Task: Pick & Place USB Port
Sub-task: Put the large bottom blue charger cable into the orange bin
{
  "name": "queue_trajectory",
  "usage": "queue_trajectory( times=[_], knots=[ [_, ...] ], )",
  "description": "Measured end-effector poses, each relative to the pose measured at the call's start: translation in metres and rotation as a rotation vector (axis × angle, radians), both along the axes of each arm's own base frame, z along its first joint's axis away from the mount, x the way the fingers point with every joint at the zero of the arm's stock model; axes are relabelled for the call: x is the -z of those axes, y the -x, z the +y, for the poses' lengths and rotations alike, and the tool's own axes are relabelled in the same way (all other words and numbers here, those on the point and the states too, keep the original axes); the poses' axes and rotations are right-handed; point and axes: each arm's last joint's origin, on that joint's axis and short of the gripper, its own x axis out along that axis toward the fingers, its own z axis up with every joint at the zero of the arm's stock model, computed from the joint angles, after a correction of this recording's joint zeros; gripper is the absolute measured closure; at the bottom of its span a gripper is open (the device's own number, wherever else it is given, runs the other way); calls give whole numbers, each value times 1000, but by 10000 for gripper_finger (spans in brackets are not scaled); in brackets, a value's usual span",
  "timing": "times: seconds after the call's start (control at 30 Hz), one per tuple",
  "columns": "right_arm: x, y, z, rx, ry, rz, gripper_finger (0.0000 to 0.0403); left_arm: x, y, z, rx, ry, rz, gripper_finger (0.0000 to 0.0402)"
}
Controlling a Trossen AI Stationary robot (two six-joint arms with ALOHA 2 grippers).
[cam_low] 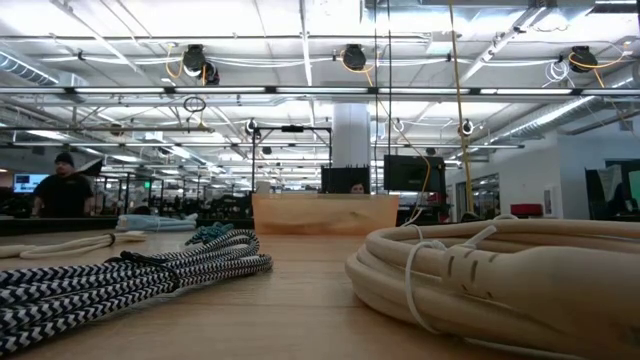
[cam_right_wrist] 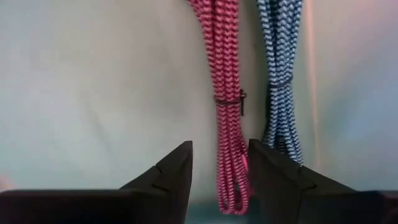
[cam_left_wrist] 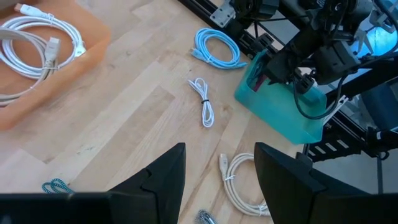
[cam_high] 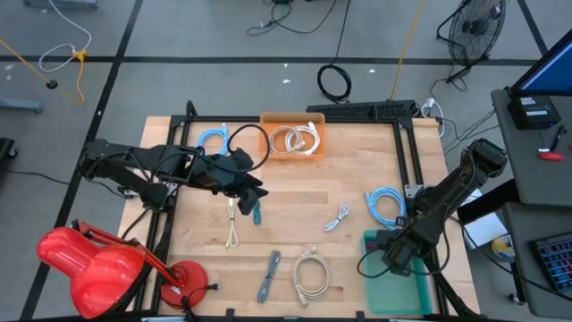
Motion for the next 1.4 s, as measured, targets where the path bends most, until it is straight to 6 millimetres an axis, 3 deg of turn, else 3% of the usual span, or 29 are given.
queue_trajectory(
  times=[0.3,0.53,0.77,1.17,1.4],
  knots=[
    [-35,4,-8,147,-207,-170,248,-1,-1,0,2,-11,-14,211],
    [-75,1,-32,377,-308,-604,248,-2,-2,0,0,-23,-31,211],
    [-106,-5,-59,538,-222,-1061,248,-3,-2,0,-10,-27,-37,211],
    [-146,-43,-95,613,-76,-1520,248,-12,-9,9,-57,-45,-146,211],
    [-161,-54,-128,645,-21,-1683,248,-17,-13,21,-94,-51,-202,211]
  ],
)
